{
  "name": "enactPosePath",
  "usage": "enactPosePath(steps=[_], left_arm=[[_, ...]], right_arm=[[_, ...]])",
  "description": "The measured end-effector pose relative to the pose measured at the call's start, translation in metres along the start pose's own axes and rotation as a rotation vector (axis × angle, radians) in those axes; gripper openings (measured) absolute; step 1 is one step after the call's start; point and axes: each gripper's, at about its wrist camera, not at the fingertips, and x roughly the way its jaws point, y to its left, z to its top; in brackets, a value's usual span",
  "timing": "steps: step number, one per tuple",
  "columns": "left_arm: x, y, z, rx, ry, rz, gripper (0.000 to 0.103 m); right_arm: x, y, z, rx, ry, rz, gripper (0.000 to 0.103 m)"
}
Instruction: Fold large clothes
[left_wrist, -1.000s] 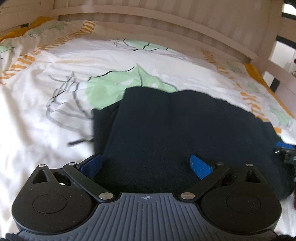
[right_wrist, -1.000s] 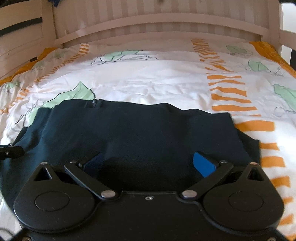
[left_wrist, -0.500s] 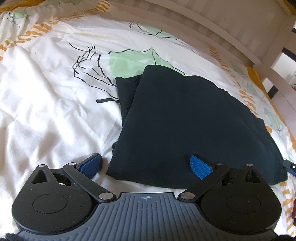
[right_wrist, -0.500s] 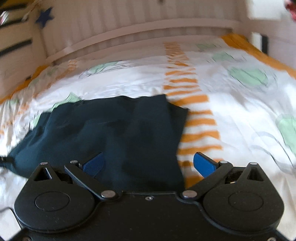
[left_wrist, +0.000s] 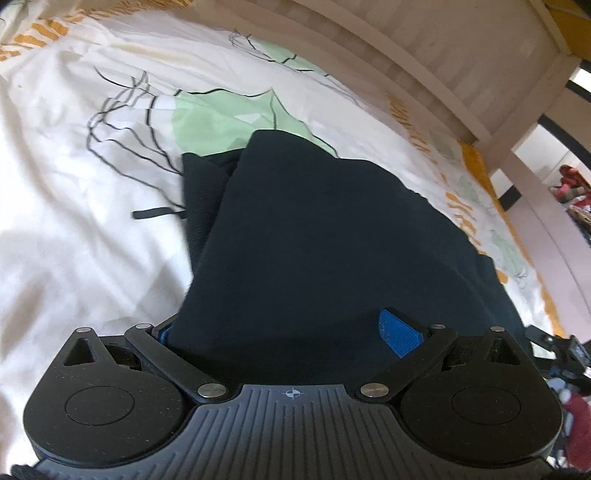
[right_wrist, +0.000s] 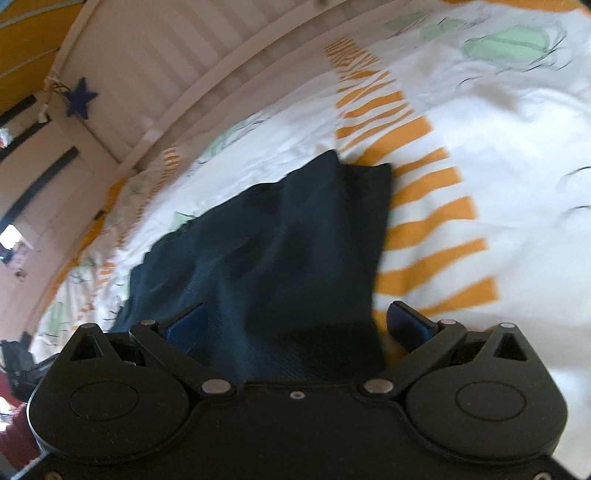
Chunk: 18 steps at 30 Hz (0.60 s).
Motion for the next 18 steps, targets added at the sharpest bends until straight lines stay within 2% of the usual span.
enactPosePath(steps=[4, 8, 12, 15, 18], left_arm=[[0.004, -0.001, 0.003, 0.006, 0.011, -0.035, 0.102], [0.003, 0.004, 0.005, -0.042, 0.01, -0.093, 0.102], [-0.009, 0.005, 0.001, -0.087, 0.005, -0.182, 0.101], [-0.015, 0.001, -0.006, -0.063, 0.011, -0.179, 0.101], [-0.014, 0.001, -0.007, -0.085, 0.012, -0.171, 0.101]], right_arm=[[0.01, 0.002, 0.002, 0.016, -0.007, 0.032, 0.103], [0.013, 0.003, 0.002, 0.002, -0.013, 0.037, 0.103], [0.011, 0.001, 0.001, 0.005, -0.019, 0.052, 0.103], [0.01, 0.0, 0.001, 0.005, -0.02, 0.058, 0.103], [0.01, 0.001, 0.001, 0.003, -0.021, 0.058, 0.103]])
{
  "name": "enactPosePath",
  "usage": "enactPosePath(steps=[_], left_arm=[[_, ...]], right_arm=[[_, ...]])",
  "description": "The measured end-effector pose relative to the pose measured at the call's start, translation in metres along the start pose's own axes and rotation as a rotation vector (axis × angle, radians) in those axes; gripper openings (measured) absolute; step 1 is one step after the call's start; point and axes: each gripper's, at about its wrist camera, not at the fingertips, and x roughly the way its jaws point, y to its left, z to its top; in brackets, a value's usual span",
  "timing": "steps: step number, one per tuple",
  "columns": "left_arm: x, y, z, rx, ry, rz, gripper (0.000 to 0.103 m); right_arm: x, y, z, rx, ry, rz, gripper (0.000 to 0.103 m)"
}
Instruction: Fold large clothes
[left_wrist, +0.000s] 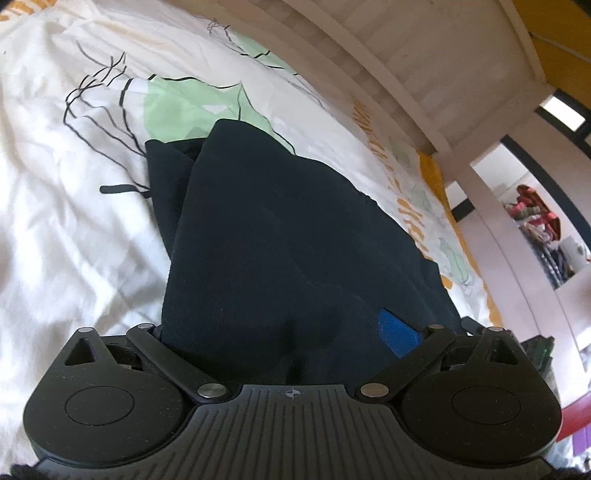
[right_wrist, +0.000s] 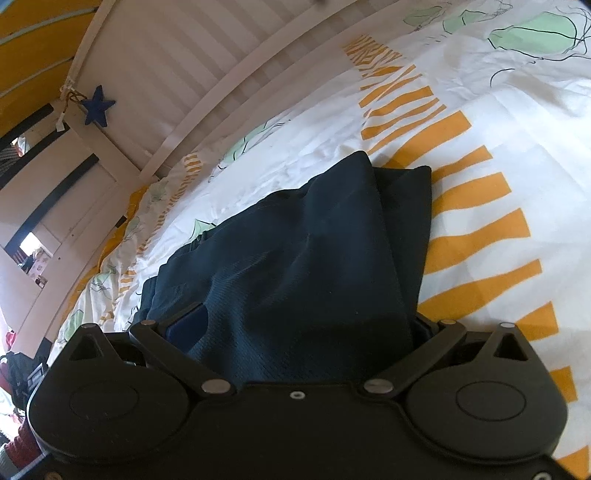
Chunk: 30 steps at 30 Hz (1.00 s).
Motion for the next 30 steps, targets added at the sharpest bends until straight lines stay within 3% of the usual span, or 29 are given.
enactPosePath(steps=[3, 6, 7, 8, 11, 12, 13, 16, 23, 30], left_arm=[[0.01, 0.004, 0.009, -0.029, -0.001, 0.023, 0.098], [0.019, 0.007, 0.021, -0.055, -0.035, 0.081, 0.07], [0.02, 0.007, 0.024, -0.053, -0.041, 0.11, 0.052], [0.022, 0.007, 0.027, -0.051, -0.041, 0.125, 0.04], [0.021, 0.001, 0.03, -0.018, -0.031, 0.136, 0.026], [0.019, -0.004, 0.03, 0.015, -0.03, 0.148, 0.025], [0.015, -0.012, 0.03, 0.055, -0.038, 0.16, 0.023], [0.002, -0.026, 0.03, 0.071, -0.067, 0.146, 0.021], [-0.042, -0.046, 0.019, 0.06, -0.074, 0.051, 0.02], [-0.089, -0.045, -0.029, 0.045, -0.006, 0.015, 0.02]], right_arm=[[0.0, 0.0, 0.0, -0.001, 0.0, 0.0, 0.103], [0.001, 0.0, 0.001, 0.006, 0.003, 0.002, 0.103], [0.001, 0.0, 0.002, 0.011, 0.004, 0.003, 0.103], [0.002, -0.001, 0.002, 0.017, 0.006, 0.005, 0.103], [0.003, 0.001, 0.005, 0.021, 0.012, -0.01, 0.098], [0.003, 0.003, 0.006, 0.006, 0.015, -0.044, 0.069], [0.004, 0.005, 0.007, -0.004, 0.027, -0.076, 0.05], [-0.004, 0.008, 0.009, 0.028, 0.023, -0.084, 0.031], [-0.043, 0.037, 0.013, 0.047, 0.016, -0.082, 0.025], [-0.093, 0.053, -0.021, 0.077, 0.13, -0.124, 0.025]])
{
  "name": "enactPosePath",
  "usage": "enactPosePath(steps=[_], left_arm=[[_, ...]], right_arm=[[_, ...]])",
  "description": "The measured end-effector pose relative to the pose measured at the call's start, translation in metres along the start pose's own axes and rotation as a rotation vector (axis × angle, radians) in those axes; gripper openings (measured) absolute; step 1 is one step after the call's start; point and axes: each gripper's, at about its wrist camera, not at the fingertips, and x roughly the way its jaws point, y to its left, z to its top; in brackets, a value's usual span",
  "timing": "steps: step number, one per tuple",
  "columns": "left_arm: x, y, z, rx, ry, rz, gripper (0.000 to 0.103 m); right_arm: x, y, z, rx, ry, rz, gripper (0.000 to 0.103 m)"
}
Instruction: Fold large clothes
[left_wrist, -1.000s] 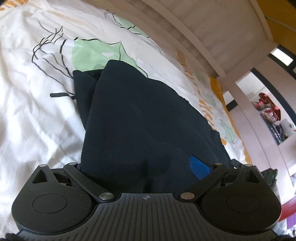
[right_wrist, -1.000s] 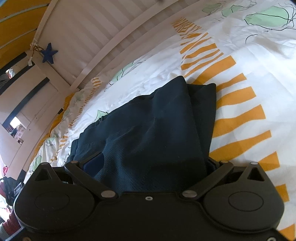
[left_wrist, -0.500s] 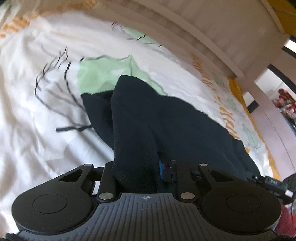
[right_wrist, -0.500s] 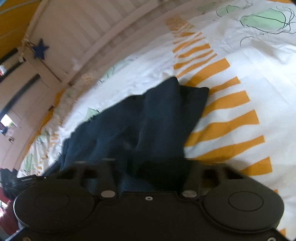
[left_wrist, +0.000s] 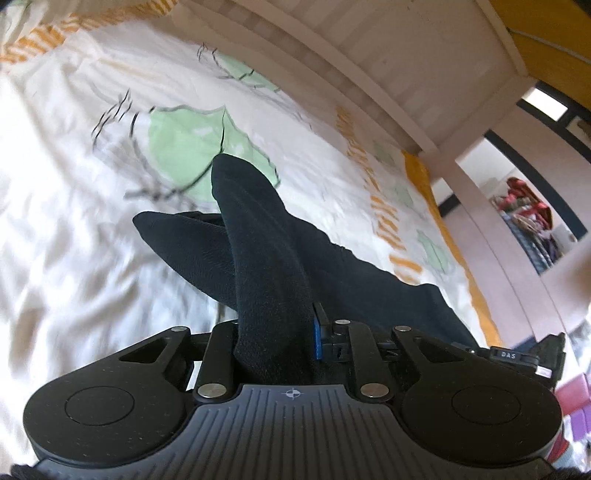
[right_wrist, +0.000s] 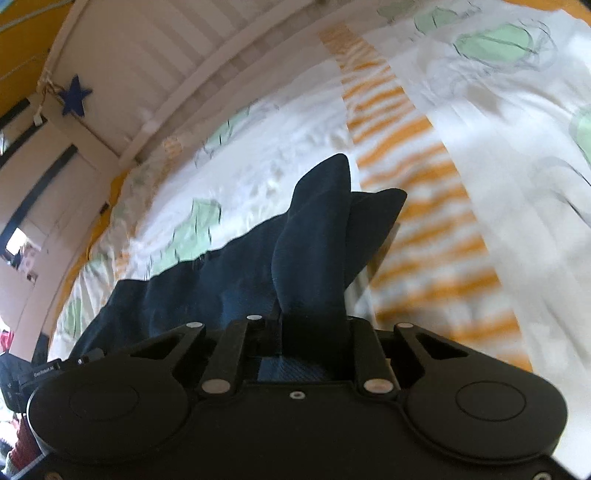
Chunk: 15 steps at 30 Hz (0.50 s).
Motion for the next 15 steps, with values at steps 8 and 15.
enactPosePath(steps=[8, 15], left_arm=[[-0.019, 0.006, -0.05, 0.068, 0.083, 0.132, 0.031], [0.001, 0.006, -0.063, 0.22, 0.025, 0.367, 0.074]], right_arm=[[-0.043, -0.005, -0.057, 0.015, 0.085, -0.03, 0.031], [-0.031, -0.01, -0.067, -0.071, -0.023, -0.213, 0.062]])
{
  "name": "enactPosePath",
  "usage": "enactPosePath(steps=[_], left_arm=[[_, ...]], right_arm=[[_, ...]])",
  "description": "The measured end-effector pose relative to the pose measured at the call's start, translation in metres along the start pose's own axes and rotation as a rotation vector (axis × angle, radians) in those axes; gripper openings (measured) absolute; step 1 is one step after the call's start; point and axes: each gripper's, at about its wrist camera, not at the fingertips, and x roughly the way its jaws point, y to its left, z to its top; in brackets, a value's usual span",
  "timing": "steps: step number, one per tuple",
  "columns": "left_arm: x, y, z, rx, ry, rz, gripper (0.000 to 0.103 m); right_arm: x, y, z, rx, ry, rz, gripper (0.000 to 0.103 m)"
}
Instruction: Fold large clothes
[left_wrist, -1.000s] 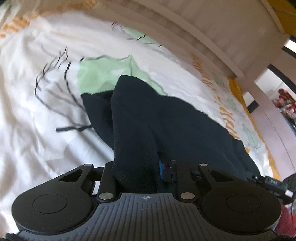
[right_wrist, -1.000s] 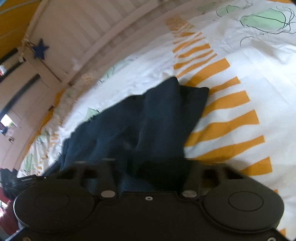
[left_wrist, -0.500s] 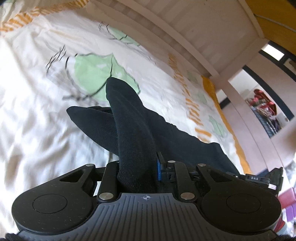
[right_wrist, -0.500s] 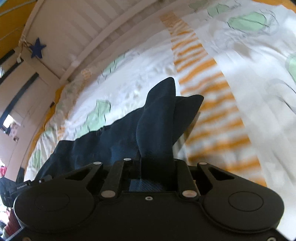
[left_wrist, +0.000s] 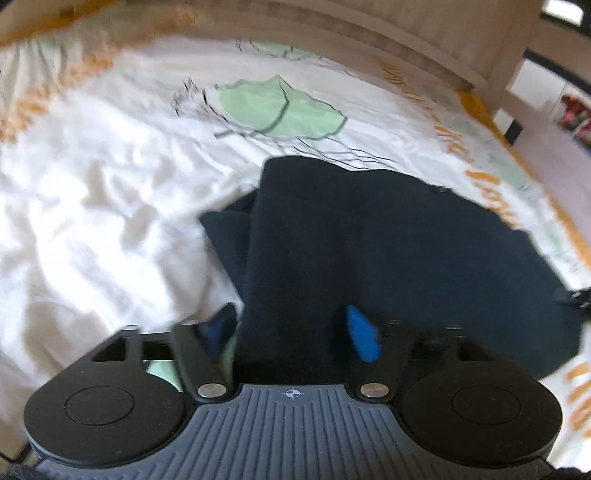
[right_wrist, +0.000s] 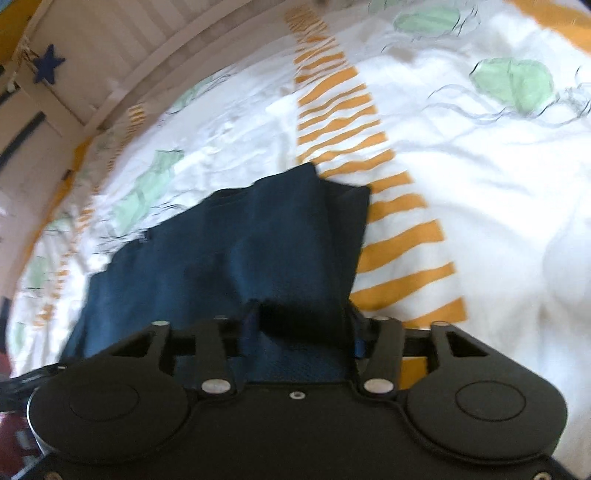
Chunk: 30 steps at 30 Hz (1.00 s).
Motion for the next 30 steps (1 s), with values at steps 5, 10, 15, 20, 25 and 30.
enactPosePath(steps=[5, 10, 15, 20, 25, 30], left_arm=[[0.005, 0.006, -0.01, -0.028, -0.025, 0.038, 0.096], [0.001, 0.007, -0.017, -0.016, -0.039, 0.076, 0.103], [0.0, 0.006, -0.028, -0.016, -0.081, 0.081, 0.103], [-0.001, 0.012, -0.032, -0.056, -0.103, 0.047, 0.103], [0.001, 0.013, -0.031, -0.088, -0.111, 0.034, 0.103], [0.001, 0.015, -0.029, -0.121, -0.107, 0.03, 0.103]], right_arm=[[0.003, 0.001, -0.01, -0.068, -0.061, -0.066, 0.078], [0.01, 0.001, -0.016, -0.088, -0.069, -0.085, 0.085], [0.012, 0.004, -0.021, -0.115, -0.081, -0.083, 0.096], [0.014, 0.009, -0.026, -0.132, -0.086, -0.086, 0.102], [0.015, 0.008, -0.027, -0.114, -0.096, -0.086, 0.102], [0.015, 0.009, -0.029, -0.093, -0.105, -0.091, 0.102]])
